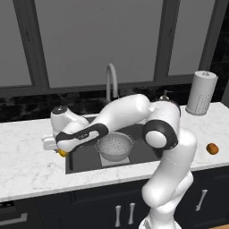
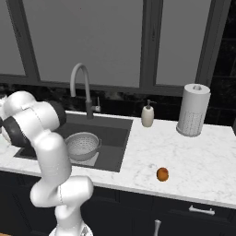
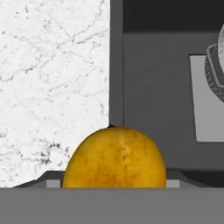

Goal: Put the colander in the sink, put the mango, peach in the colander, and turn on the sink faucet and pour water over the colander.

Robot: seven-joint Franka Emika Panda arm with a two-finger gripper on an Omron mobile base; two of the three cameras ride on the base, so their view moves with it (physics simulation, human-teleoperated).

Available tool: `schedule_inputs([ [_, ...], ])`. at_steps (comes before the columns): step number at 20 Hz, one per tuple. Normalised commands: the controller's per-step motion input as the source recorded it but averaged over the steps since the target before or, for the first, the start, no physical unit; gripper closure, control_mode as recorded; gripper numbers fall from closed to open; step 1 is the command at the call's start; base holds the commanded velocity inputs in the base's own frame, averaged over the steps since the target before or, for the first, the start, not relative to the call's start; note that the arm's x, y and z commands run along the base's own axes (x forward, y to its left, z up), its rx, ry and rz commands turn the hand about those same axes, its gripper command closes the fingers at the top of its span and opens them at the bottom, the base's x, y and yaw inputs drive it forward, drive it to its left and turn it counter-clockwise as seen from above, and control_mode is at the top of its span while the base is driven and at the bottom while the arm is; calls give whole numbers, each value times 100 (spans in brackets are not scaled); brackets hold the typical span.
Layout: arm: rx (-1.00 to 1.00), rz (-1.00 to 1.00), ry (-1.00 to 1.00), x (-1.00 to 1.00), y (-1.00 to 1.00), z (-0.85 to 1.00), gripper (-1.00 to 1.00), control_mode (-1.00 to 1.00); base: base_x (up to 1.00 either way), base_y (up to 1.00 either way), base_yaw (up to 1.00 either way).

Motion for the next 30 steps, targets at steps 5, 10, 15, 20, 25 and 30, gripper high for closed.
schedule_inputs([
  [5,-5,0,0,-9,-83,23,100,-100,0,0,0],
  [10,-6,0,0,-1,-85,15,100,-100,0,0,0],
  [15,-6,0,1,7,-86,9,100,-100,0,0,0],
  [20,-7,0,0,4,-75,-5,100,-100,0,0,0],
  [25,-6,0,-2,15,-64,-17,100,-100,0,0,0],
  [30,0,-1,2,48,-48,-9,100,-100,0,0,0],
])
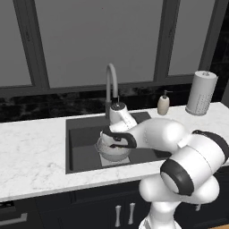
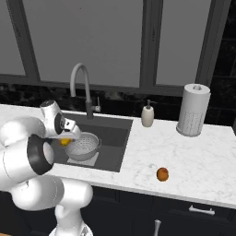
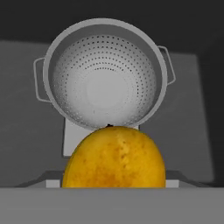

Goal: Put the colander in the sink, put the mango, peach in the colander, and turn on the sink faucet and pour water over the colander.

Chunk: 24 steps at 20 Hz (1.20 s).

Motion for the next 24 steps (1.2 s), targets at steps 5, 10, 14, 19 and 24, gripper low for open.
schedule_inputs([
  [5,0,0,0,42,-14,-23,100,-100,0,0,0],
  [10,0,0,-8,11,2,-38,100,-100,0,0,0],
  [14,0,0,-12,17,2,-26,100,-100,0,0,0],
  [19,0,-1,-5,26,0,-17,100,-100,0,0,0],
  [24,0,0,0,28,0,-9,100,-100,0,0,0],
])
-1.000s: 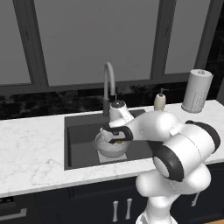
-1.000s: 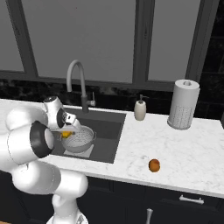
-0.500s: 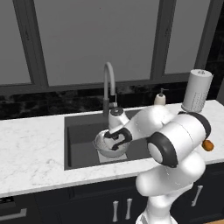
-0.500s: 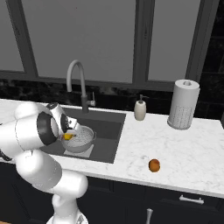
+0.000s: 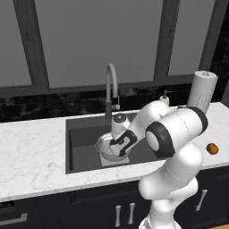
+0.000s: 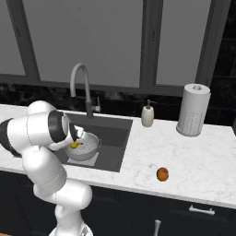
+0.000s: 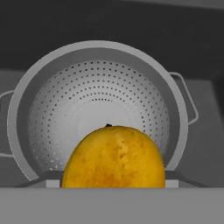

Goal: Put the colander in the sink, put the mango, peach in the colander, and turn on the sink faucet and pour water over the colander.

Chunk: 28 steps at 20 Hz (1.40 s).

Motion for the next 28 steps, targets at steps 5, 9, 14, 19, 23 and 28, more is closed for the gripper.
schedule_inputs([
  [5,0,0,1,29,0,-7,100,-100,0,0,0],
  [9,0,0,1,19,0,-20,100,-100,0,0,0],
  [14,0,0,0,4,0,-23,100,-100,0,0,0],
  [19,0,0,1,0,0,-20,100,-100,0,0,0],
  [23,0,0,1,2,0,-17,100,-100,0,0,0],
  [28,0,0,2,9,0,-14,100,-100,0,0,0],
])
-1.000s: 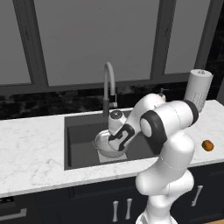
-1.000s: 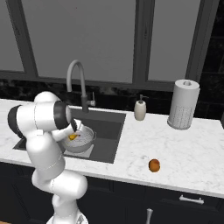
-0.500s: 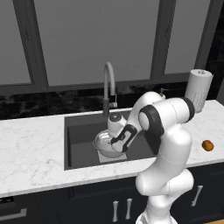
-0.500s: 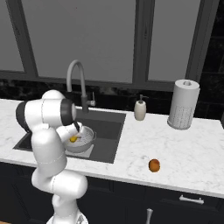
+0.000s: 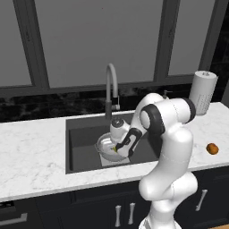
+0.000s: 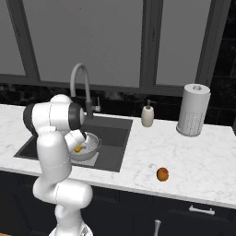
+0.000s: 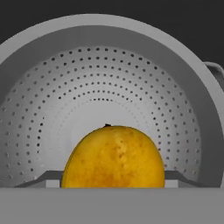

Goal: Put the colander in the sink, put the mango, peach in the colander, and turn on the sink faucet and pour water over the colander.

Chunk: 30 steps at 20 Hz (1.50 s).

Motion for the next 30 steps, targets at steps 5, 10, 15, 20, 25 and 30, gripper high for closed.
schedule_inputs([
  [5,1,0,5,9,0,-13,100,-100,0,0,0],
  [10,1,0,6,6,0,-8,100,-100,0,0,0],
  [15,0,0,3,14,0,-1,-100,-100,0,0,0],
  [20,0,0,3,21,0,0,-100,-100,0,0,0],
  [25,0,0,2,9,0,0,-100,-100,0,0,0],
  [30,0,0,0,0,-2,12,-100,-100,0,0,0],
])
